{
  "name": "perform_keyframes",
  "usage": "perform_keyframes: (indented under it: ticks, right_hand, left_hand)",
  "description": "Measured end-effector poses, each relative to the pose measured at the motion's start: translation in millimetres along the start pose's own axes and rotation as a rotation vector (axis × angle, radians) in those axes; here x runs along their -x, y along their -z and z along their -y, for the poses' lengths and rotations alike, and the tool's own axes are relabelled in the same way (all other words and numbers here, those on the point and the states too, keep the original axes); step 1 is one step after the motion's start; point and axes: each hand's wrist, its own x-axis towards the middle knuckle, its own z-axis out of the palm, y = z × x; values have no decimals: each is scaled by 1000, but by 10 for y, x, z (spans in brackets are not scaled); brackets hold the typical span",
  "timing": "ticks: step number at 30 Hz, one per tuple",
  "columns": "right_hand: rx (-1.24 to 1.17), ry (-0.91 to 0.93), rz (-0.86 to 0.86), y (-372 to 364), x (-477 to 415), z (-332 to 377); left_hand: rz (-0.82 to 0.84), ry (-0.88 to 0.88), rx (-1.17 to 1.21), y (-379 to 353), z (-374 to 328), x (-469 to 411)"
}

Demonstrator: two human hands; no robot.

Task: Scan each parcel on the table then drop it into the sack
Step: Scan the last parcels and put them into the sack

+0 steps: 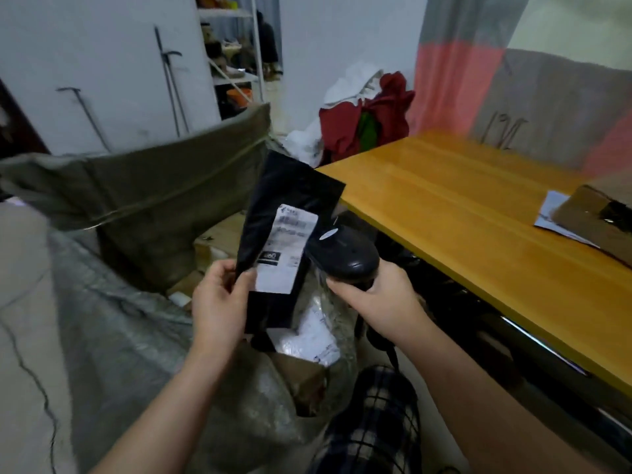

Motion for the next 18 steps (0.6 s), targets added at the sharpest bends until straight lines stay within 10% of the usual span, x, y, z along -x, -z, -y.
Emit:
perform_keyframes:
  ticks: [5, 11, 18]
  right_hand:
    - [188, -90, -42, -275, -102, -290]
    - [172, -163, -101, -140, 27, -527]
    - [184, -190, -251, 283, 111, -548]
  left_hand:
    - [59, -17, -340, 150, 335, -368]
    - [619, 185, -695, -430, 675, -505]
    - [403, -262, -691, -745, 189, -372]
